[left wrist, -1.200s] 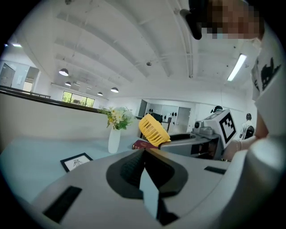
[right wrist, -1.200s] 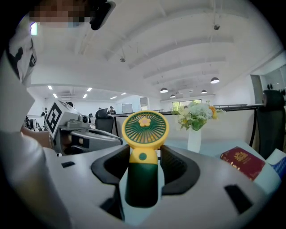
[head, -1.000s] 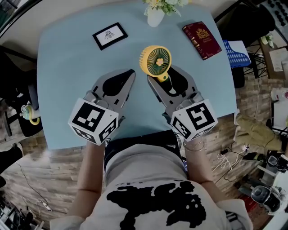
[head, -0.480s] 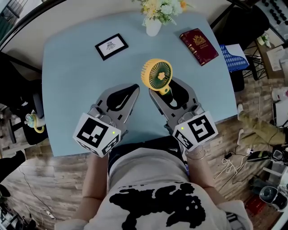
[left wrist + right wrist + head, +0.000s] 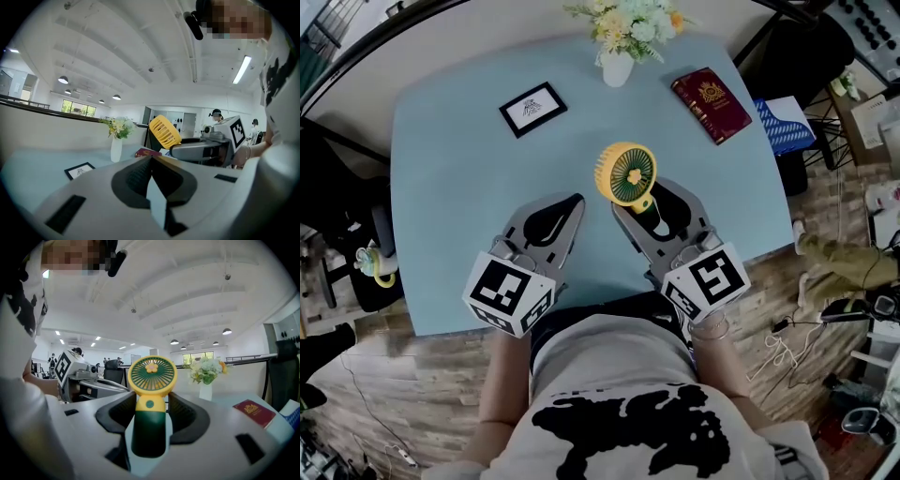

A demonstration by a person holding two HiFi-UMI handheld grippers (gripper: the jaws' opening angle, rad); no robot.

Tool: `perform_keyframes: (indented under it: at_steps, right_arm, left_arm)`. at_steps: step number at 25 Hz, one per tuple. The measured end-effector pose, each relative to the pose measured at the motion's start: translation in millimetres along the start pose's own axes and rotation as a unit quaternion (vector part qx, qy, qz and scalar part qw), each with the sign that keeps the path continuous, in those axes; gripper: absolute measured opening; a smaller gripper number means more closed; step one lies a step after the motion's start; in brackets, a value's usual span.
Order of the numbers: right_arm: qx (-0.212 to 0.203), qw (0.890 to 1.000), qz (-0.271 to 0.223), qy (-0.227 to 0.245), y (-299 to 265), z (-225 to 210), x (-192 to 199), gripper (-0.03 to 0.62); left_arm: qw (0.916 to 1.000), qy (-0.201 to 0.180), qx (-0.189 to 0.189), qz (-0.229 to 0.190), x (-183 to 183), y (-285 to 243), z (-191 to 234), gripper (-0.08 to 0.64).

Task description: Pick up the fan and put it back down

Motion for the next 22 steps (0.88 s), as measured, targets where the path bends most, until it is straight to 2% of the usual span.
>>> perform_keyframes:
  at_steps: [22]
  right_arm:
    - [-0.008,1.000,0.006,0.004,5.1,5.1,3.4,0.215]
  left_arm:
    - [0.9999,0.007,0.000,0.015,10.7,0.9,-0.6,0.011]
Point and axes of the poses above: the fingertips, and each gripper's own axes: y backward along the fingers, z to its left, x out of its underside, the point moved 5 cm from there along y, backward along the fingers, and after that the axes turned 14 degrees about -x, right-handed, at the moved point
